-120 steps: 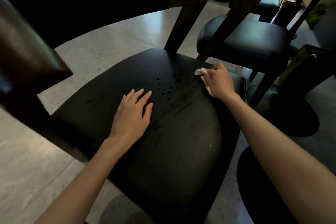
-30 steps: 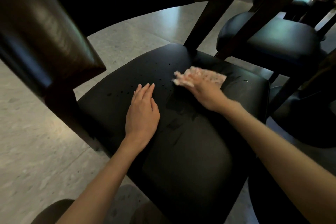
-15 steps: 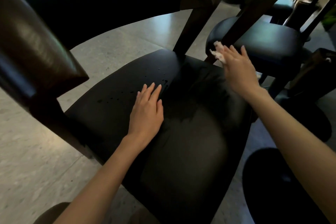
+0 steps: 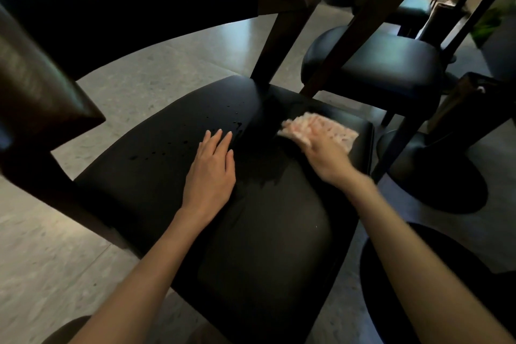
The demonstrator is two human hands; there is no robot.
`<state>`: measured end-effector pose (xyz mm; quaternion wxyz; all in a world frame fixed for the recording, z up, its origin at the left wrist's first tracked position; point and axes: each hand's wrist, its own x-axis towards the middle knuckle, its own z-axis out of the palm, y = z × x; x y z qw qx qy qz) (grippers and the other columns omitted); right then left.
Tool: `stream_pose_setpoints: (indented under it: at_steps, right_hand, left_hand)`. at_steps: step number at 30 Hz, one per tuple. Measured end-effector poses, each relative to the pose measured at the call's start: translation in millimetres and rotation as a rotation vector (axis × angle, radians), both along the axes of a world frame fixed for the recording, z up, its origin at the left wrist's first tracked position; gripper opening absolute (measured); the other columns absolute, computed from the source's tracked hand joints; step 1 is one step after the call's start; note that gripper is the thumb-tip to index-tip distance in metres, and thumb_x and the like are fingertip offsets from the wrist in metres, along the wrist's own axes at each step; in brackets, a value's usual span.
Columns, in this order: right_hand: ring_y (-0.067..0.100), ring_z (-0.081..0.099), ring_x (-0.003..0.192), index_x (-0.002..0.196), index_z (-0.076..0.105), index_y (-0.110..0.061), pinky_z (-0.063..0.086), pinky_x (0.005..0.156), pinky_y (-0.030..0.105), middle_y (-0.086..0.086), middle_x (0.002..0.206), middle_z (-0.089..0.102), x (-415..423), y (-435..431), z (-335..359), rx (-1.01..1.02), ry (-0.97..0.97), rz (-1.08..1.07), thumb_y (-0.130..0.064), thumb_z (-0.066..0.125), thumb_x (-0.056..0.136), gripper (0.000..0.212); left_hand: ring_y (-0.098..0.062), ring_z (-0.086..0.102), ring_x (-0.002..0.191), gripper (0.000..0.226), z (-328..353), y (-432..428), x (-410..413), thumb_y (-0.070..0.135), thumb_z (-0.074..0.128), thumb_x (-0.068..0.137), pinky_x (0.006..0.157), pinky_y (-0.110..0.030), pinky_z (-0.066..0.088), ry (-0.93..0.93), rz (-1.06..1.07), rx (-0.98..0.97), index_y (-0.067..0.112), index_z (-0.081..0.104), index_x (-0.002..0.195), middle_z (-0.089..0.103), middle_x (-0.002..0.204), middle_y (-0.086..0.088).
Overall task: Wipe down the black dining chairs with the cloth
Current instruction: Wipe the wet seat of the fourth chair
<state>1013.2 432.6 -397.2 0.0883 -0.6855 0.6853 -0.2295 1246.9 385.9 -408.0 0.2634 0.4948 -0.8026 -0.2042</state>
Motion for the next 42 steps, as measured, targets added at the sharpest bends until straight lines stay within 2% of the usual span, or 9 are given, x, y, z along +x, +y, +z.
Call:
stream_pose_setpoints:
  at_steps: [5, 9, 13, 15, 19, 22, 29, 34, 42]
  right_hand:
    - [-0.003, 0.042, 0.130, 0.127, 0.054, -0.045, 0.027, 0.105, 0.013, -0.022, 0.136, 0.051, 59.6, 62.6, 13.7, 0.057, -0.107, 0.150, -0.030, 0.035, 0.103, 0.034]
    - [-0.013, 0.055, 0.064, 0.090, 0.071, -0.021, 0.039, 0.063, 0.011, -0.022, 0.067, 0.062, 25.9, 42.4, 50.8, -0.236, -0.236, -0.205, -0.019, 0.044, 0.103, 0.030]
    - [0.033, 0.061, 0.105, 0.117, 0.064, -0.007, 0.047, 0.085, 0.044, 0.017, 0.109, 0.068, -25.0, 4.6, 72.0, -0.349, -0.077, -0.477, -0.034, 0.037, 0.105, 0.040]
    - [0.035, 0.043, 0.132, 0.139, 0.050, -0.015, 0.032, 0.109, 0.046, 0.013, 0.139, 0.054, -41.5, -15.6, 64.7, -0.252, -0.005, -0.463, -0.036, 0.035, 0.105, 0.043]
    - [0.035, 0.015, 0.146, 0.151, 0.025, -0.036, 0.009, 0.118, 0.047, 0.002, 0.160, 0.022, -45.7, -41.7, 10.6, 0.185, 0.178, -0.278, -0.054, 0.027, 0.101, 0.053]
    - [0.030, 0.010, 0.148, 0.153, 0.021, -0.031, 0.005, 0.119, 0.042, 0.002, 0.160, 0.021, -45.5, -48.8, 6.3, 0.184, 0.187, -0.304, -0.045, 0.026, 0.104, 0.050]
    - [0.029, 0.051, 0.126, 0.136, 0.054, -0.023, 0.037, 0.105, 0.041, 0.012, 0.135, 0.055, -24.9, -109.3, -1.2, 0.134, 0.136, -0.224, -0.034, 0.037, 0.104, 0.038]
    - [0.024, 0.027, 0.144, 0.148, 0.038, -0.026, 0.018, 0.117, 0.043, -0.002, 0.155, 0.035, 2.0, -139.3, -2.6, 0.143, 0.181, 0.004, -0.039, 0.033, 0.104, 0.045]
    - [0.038, 0.026, 0.141, 0.151, 0.029, -0.022, 0.015, 0.116, 0.049, 0.004, 0.157, 0.031, -27.0, -125.2, 1.3, 0.216, 0.263, -0.297, -0.047, 0.027, 0.102, 0.055]
  left_hand:
    - [-0.011, 0.006, 0.148, 0.045, -0.3, 1.5, -1.0, 0.025, 0.032, 0.104, 0.119, -0.030, 0.011, -0.007, 0.009, -0.006, 0.019, 0.030, 0.149, 0.022, 0.158, 0.001]
    - [-0.011, 0.007, 0.148, 0.044, 1.9, 3.7, 1.1, 0.024, 0.032, 0.105, 0.117, -0.027, 0.008, 0.013, -0.004, -0.007, 0.017, 0.031, 0.149, 0.024, 0.158, 0.000]
    - [-0.010, 0.008, 0.147, 0.044, -0.3, 3.6, 2.5, 0.024, 0.032, 0.105, 0.118, -0.027, 0.009, 0.031, -0.007, -0.007, 0.017, 0.032, 0.148, 0.026, 0.157, 0.001]
    - [-0.010, 0.009, 0.147, 0.044, -1.3, 2.1, 1.6, 0.023, 0.031, 0.105, 0.118, -0.026, 0.008, 0.041, -0.009, -0.005, 0.017, 0.033, 0.148, 0.028, 0.157, 0.001]
    - [-0.009, 0.010, 0.147, 0.044, -2.3, 1.5, 0.3, 0.025, 0.031, 0.105, 0.117, -0.026, 0.011, 0.040, -0.003, 0.001, 0.018, 0.034, 0.148, 0.029, 0.156, 0.002]
    - [-0.009, 0.009, 0.147, 0.044, -2.8, 0.0, -0.7, 0.026, 0.031, 0.105, 0.117, -0.026, 0.011, 0.033, 0.003, 0.006, 0.019, 0.033, 0.148, 0.028, 0.156, 0.003]
    - [-0.008, 0.008, 0.147, 0.043, -4.4, -0.9, -0.8, 0.027, 0.029, 0.104, 0.119, -0.029, 0.012, 0.002, -0.002, 0.009, 0.021, 0.032, 0.147, 0.027, 0.157, 0.004]
    - [-0.007, 0.008, 0.147, 0.044, -2.5, -1.9, -1.1, 0.026, 0.029, 0.104, 0.118, -0.027, 0.011, -0.002, 0.012, 0.012, 0.022, 0.032, 0.148, 0.026, 0.157, 0.004]
    - [-0.008, 0.008, 0.147, 0.044, -3.2, -2.8, -0.3, 0.026, 0.030, 0.105, 0.115, -0.024, 0.009, 0.002, 0.009, 0.015, 0.021, 0.032, 0.148, 0.026, 0.157, 0.004]
